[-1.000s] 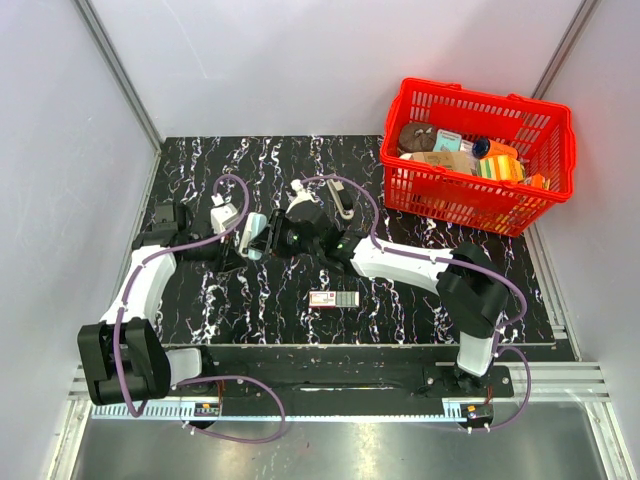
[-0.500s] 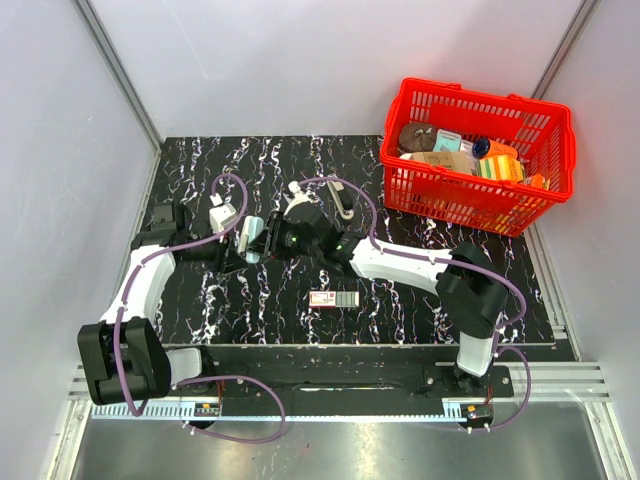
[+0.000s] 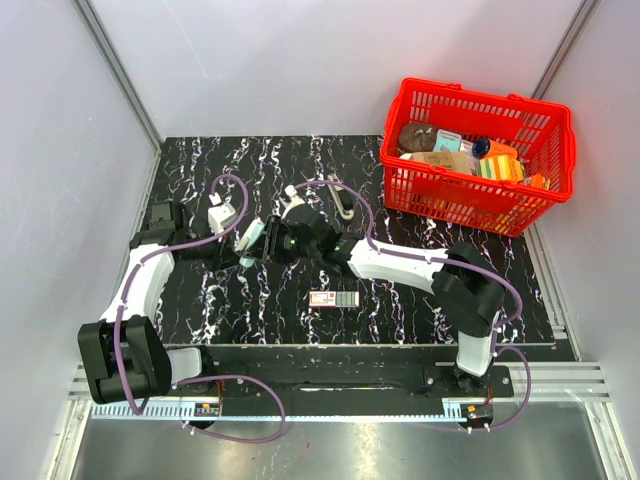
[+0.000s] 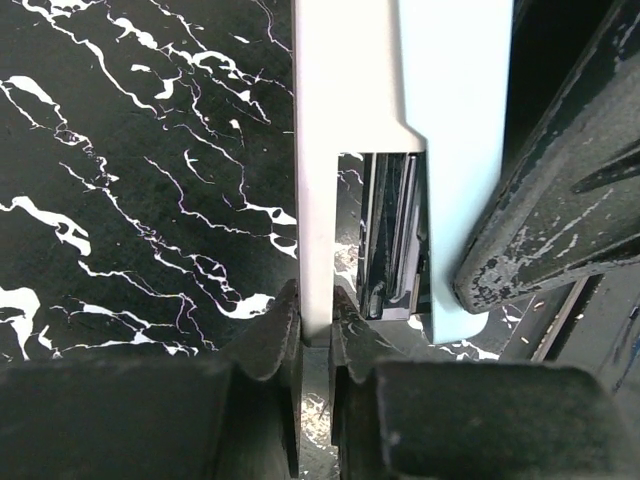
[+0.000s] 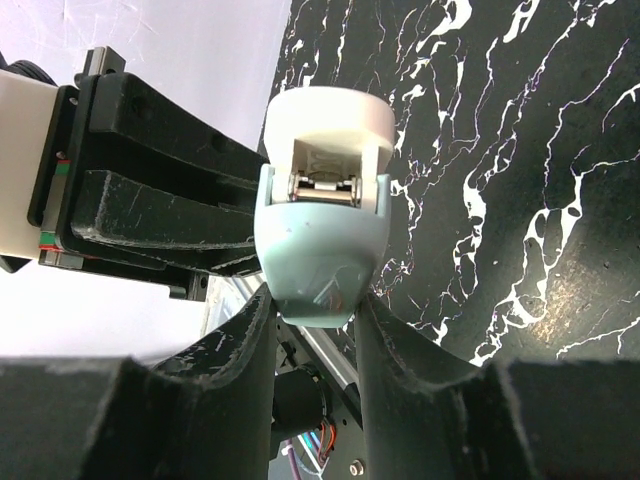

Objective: Unload the staples from the stapler

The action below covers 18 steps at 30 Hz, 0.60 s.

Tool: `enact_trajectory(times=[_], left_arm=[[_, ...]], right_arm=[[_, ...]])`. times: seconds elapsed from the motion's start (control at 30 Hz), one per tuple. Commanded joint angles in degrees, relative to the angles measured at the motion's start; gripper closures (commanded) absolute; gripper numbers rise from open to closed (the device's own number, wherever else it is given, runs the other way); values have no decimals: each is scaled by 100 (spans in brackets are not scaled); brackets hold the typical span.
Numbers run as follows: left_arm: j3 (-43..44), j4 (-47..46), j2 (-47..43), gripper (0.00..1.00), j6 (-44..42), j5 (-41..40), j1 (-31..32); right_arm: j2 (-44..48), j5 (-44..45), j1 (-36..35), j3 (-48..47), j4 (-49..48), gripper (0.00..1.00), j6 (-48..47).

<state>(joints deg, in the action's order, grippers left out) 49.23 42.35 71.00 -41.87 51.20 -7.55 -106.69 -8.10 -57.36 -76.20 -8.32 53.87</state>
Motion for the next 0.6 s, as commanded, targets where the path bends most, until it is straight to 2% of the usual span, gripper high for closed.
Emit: enact_trajectory(times=[0.0, 0.37, 0.57], left_arm=[[78, -464, -209, 100, -374, 31, 26], [-318, -1430, -701, 100, -919, -1217, 8], [-485, -1940, -834, 100, -832, -1560, 8]], right_arm=[[-27, -622, -108, 44, -267, 100, 10], [263, -948, -56, 317, 225, 100, -508], [386, -1053, -47, 281, 611, 100, -860]])
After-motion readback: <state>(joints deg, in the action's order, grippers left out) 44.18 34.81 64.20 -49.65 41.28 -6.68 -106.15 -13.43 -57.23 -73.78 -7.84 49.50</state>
